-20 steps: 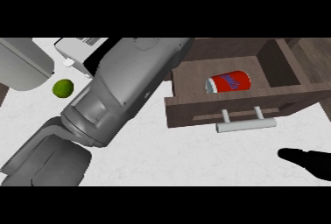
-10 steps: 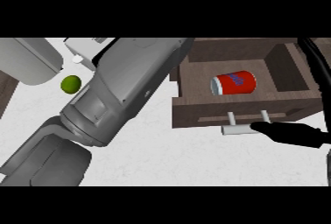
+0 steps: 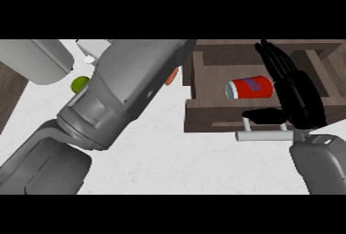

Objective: Pick up the can, place it into the drawer and close the drawer

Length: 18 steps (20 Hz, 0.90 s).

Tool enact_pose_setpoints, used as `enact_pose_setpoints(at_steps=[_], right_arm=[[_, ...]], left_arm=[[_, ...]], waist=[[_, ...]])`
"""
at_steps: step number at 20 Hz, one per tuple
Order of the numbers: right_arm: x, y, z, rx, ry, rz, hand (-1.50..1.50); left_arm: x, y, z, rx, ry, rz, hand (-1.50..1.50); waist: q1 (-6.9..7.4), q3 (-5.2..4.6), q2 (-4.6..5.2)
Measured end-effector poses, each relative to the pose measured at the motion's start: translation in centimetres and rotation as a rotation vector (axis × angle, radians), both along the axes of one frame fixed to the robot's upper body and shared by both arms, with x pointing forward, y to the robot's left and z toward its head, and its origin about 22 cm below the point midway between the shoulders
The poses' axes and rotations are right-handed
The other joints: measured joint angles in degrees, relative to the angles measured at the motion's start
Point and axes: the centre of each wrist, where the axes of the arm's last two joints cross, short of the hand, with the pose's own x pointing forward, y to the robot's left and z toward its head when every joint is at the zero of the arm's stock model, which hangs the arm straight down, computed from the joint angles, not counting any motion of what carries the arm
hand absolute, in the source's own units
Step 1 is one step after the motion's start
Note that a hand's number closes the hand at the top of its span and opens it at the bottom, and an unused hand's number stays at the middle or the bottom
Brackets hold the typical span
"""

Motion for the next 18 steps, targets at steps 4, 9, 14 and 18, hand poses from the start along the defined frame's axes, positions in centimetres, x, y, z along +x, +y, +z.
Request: enact_pose_setpoints(at_steps=[4,9,14,18], right_arm=[[2.5,1.4,-1.7,-0.06,-0.004,-0.015,-1.5],[5.4,2.4,-4.4,-0.102,-0.015,-0.051,-1.5],[7.8,3.4,-6.1,-0.137,-0.05,-0.114,-1.5],[9.8,3.6,-5.6,-0.146,-0.103,-0.163,-1.5]], left_arm=[[0.4,1.0,0.0,-0.014,0.002,-0.006,-1.5],[0.6,1.7,0.6,-0.016,0.004,0.008,-1.5],[1.1,3.6,0.6,-0.012,0.005,0.021,-1.5],[1.4,5.3,0.4,-0.009,0.016,0.025,-1.5]], waist=[[0.97,-0.01,-0.23],[2.08,-0.03,-0.42],[2.99,-0.04,-0.59],[3.82,-0.05,-0.7]])
